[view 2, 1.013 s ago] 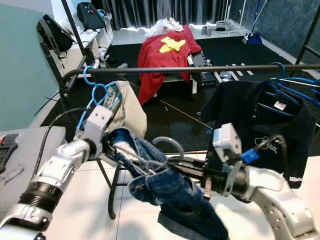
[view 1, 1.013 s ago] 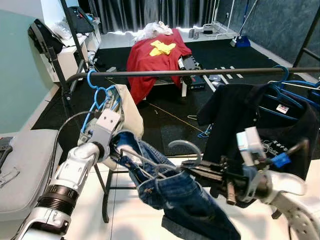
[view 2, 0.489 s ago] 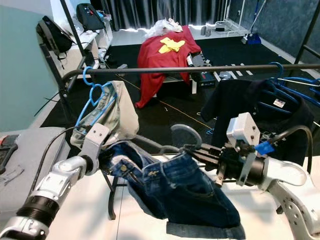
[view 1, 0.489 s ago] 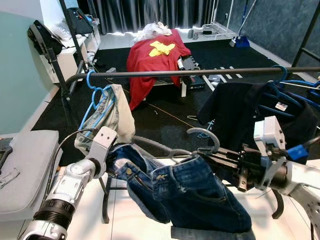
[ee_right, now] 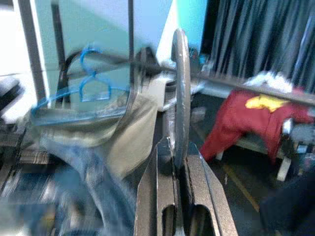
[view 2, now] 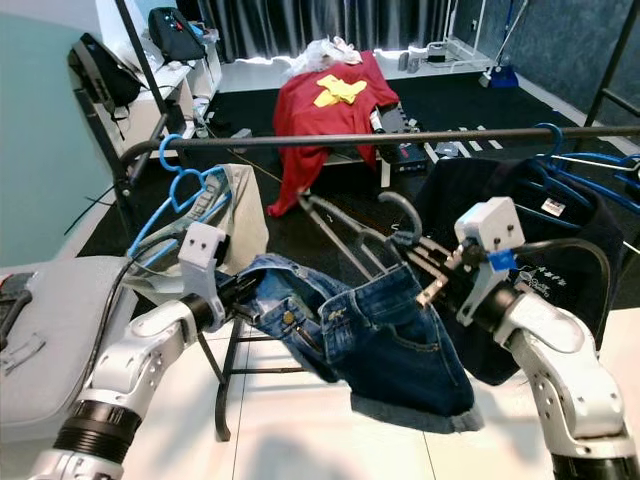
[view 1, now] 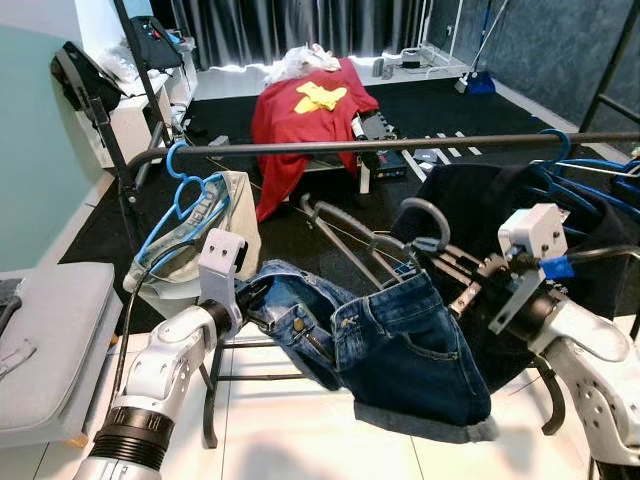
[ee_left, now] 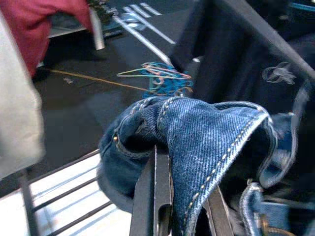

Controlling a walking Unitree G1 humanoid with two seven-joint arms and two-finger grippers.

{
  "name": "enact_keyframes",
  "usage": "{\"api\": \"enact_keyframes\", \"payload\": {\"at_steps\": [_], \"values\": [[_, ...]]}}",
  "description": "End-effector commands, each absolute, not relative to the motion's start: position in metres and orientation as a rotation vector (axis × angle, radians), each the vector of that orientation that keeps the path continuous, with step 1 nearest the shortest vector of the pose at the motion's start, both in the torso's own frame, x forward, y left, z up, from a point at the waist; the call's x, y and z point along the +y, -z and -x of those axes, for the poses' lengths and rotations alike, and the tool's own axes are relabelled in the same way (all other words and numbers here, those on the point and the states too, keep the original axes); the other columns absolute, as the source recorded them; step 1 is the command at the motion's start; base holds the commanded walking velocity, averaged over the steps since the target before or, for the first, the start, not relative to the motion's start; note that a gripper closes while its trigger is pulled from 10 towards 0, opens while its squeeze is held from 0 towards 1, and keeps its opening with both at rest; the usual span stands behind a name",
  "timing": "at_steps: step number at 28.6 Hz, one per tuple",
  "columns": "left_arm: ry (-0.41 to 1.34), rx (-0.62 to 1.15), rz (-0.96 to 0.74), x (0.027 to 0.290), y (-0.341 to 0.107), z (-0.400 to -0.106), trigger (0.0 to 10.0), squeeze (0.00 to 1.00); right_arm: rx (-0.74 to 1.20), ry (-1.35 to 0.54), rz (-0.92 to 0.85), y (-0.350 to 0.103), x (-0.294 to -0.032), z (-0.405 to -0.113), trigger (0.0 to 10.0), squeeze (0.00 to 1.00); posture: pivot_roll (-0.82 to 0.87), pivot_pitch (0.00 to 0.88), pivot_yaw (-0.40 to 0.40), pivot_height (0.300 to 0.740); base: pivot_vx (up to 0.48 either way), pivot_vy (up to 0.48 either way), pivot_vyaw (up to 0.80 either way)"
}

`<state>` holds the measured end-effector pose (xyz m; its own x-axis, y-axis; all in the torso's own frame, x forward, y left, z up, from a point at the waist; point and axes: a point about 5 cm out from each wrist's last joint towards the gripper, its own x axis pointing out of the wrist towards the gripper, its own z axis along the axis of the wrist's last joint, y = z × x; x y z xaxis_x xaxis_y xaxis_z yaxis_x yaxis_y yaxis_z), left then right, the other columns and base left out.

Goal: Hang hanger

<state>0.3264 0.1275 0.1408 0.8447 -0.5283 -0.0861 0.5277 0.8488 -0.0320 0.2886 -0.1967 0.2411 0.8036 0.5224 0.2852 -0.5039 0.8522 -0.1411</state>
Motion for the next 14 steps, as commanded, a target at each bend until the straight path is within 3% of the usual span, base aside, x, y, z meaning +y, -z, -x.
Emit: {"api": "enact_keyframes", "payload": {"at_steps": [1,5,8,11,14], "values": [[0.601,0.098,-0.028,0.122,-0.139,-0.322,0.0,0.0,-0.403,-0.491,0.053,-0.253,-0.201,-0.289,0.0,0.0,-0.07,0.039,0.065,0.74,0.0,0.0,0.0],[0.739,0.062,-0.114,0.09,-0.145,-0.317,0.0,0.0,-0.533,-0.453,-0.126,-0.264,-0.187,-0.306,0.0,0.0,-0.06,0.032,0.049,0.74,0.0,0.0,0.0],[0.801,0.028,-0.133,0.074,-0.155,-0.316,0.0,0.0,-0.553,-0.48,-0.147,-0.264,-0.178,-0.312,0.0,0.0,-0.06,0.033,0.049,0.74,0.0,0.0,0.0],[0.854,0.028,-0.162,0.068,-0.156,-0.309,0.0,0.0,-0.587,-0.453,-0.128,-0.272,-0.177,-0.318,0.0,0.0,-0.06,0.032,0.052,0.74,0.0,0.0,0.0],[0.813,0.083,-0.209,0.081,-0.141,-0.305,0.0,0.0,-0.44,-0.441,-0.014,-0.269,-0.175,-0.326,0.0,0.0,-0.06,0.033,0.052,0.74,0.0,0.0,0.0]]}}
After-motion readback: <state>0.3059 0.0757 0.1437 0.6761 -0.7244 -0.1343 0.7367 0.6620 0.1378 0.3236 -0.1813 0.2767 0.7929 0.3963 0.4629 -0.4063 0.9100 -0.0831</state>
